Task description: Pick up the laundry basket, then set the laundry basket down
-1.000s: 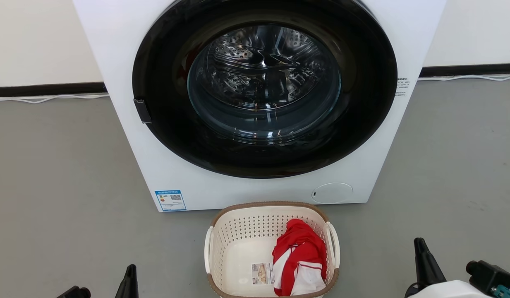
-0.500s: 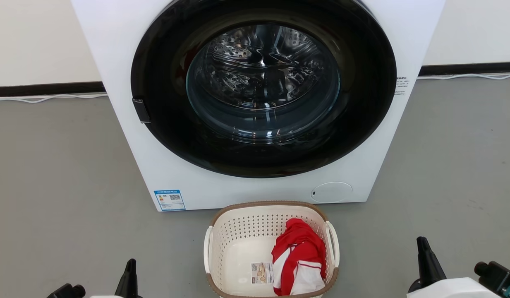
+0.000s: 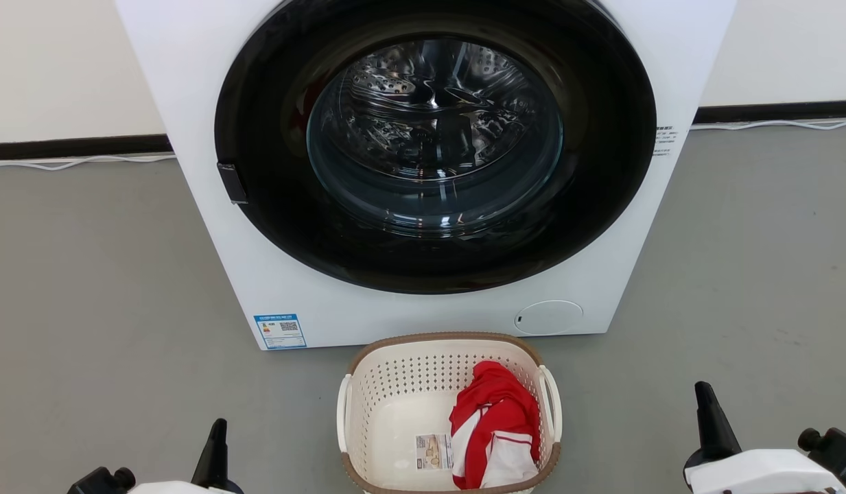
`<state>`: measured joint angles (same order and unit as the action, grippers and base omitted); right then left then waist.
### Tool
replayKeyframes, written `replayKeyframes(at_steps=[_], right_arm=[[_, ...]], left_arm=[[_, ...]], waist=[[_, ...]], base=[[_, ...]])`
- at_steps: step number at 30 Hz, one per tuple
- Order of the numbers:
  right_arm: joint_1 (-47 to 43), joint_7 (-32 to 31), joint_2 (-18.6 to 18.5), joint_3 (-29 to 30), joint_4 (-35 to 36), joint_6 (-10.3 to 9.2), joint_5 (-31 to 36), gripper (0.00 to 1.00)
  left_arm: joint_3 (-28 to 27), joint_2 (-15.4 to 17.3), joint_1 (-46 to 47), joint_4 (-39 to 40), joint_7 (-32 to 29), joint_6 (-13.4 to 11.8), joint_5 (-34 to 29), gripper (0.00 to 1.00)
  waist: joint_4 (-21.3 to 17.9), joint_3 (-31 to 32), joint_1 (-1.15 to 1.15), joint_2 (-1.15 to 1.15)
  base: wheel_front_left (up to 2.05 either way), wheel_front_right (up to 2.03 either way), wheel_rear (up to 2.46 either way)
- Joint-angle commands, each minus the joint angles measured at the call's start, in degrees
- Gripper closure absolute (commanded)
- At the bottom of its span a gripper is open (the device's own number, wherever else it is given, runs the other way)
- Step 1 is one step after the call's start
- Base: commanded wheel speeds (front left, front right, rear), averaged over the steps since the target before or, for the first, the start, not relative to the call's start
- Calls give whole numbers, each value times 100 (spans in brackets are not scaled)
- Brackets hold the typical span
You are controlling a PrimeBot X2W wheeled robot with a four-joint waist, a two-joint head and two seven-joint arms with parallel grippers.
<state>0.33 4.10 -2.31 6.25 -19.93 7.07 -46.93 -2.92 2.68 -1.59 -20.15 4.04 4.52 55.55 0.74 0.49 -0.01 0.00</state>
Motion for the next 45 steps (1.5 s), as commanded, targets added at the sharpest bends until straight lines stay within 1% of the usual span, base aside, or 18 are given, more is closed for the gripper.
replayKeyframes(at_steps=[1,15,16,45], right_arm=[[285,-50,-44,-36,190,22,-207,100],[359,-299,-47,-20,289,27,-1270,100],[359,-299,-47,-20,289,27,-1270,100],[502,-780,-53,11,480,36,-3324,100]], left_arm=[[-119,46,352,187,-28,47,175,100],[-179,39,457,291,-281,109,1033,100],[-179,39,457,291,-281,109,1033,100],[-295,27,660,491,-769,227,2692,100]], waist=[[-1,-1,0,0],[-19,-17,0,0],[-19,-17,0,0],[-54,-48,0,0]], base=[[0,0,0],[0,0,0],[0,0,0],[0,0,0]])
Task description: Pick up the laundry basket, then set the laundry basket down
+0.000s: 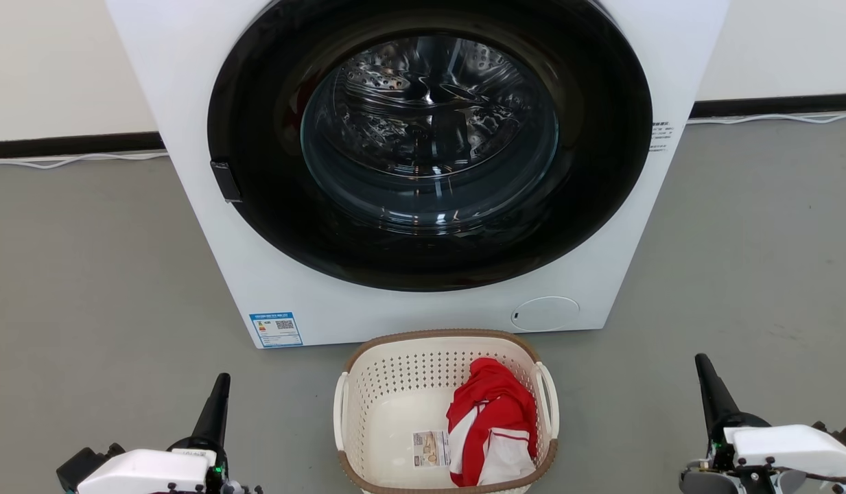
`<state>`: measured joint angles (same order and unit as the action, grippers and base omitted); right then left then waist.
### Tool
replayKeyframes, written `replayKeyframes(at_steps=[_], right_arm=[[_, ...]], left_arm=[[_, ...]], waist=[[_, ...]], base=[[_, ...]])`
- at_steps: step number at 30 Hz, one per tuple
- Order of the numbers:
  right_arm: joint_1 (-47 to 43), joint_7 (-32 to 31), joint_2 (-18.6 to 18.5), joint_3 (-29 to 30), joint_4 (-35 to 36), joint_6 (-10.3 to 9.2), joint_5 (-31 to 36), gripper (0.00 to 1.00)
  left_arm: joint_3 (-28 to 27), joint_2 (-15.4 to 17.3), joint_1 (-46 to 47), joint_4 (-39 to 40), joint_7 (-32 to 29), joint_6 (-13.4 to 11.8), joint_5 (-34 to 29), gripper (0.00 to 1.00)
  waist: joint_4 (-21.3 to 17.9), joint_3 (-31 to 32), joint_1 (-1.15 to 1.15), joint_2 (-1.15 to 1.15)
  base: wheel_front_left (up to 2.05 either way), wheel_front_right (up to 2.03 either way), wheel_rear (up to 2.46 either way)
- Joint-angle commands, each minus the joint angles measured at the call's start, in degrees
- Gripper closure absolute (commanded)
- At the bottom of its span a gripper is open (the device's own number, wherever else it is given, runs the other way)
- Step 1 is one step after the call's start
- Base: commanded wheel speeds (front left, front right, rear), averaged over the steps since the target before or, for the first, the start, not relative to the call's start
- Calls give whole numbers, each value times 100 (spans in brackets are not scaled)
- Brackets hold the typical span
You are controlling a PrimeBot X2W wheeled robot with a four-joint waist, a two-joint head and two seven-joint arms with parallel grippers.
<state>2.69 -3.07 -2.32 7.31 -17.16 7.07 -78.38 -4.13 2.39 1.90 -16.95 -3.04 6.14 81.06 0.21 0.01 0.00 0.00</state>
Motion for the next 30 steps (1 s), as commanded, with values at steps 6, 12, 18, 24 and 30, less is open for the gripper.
replayKeyframes(at_steps=[6,12,18,24,30], right_arm=[[296,-162,-53,-89,241,38,-604,100],[325,-262,-54,-83,281,40,-1029,100],[350,-343,-55,-77,313,42,-1377,100],[350,-343,-55,-78,313,42,-1377,100],[350,-343,-55,-78,313,42,-1377,100]], left_arm=[[-198,53,354,212,-163,90,484,100],[-222,51,396,254,-264,115,828,100],[-241,49,430,288,-347,135,1109,100],[-241,49,430,288,-346,135,1109,100],[-241,49,430,288,-346,135,1109,100]], waist=[[-8,-7,0,0],[-16,-14,0,0],[-21,-19,0,0],[-21,-19,0,0],[-21,-19,0,0]], base=[[0,0,0],[0,0,0],[0,0,0],[0,0,0],[0,0,0]])
